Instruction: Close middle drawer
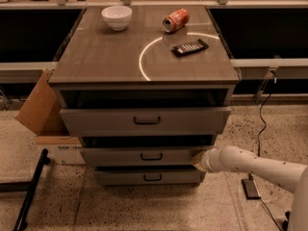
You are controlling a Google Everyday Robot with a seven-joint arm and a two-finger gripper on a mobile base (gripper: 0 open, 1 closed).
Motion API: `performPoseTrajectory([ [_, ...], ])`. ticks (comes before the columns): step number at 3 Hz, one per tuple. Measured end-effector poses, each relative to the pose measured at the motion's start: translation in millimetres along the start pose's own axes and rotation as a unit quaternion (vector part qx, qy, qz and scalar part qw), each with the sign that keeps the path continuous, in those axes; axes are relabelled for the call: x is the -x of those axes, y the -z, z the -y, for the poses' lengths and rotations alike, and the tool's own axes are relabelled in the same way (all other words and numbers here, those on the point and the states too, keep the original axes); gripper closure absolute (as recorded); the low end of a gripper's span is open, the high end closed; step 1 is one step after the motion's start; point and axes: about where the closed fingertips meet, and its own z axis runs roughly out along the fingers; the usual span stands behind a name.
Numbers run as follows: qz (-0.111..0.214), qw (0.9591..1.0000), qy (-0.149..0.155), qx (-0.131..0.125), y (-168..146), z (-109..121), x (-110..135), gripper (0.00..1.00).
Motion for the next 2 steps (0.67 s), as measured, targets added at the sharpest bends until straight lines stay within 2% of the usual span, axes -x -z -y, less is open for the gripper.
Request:
performPoseTrajectory([
  [2, 0.013, 0.9999, 0.002, -0.008, -0.3, 19.7, 4.2, 1.00],
])
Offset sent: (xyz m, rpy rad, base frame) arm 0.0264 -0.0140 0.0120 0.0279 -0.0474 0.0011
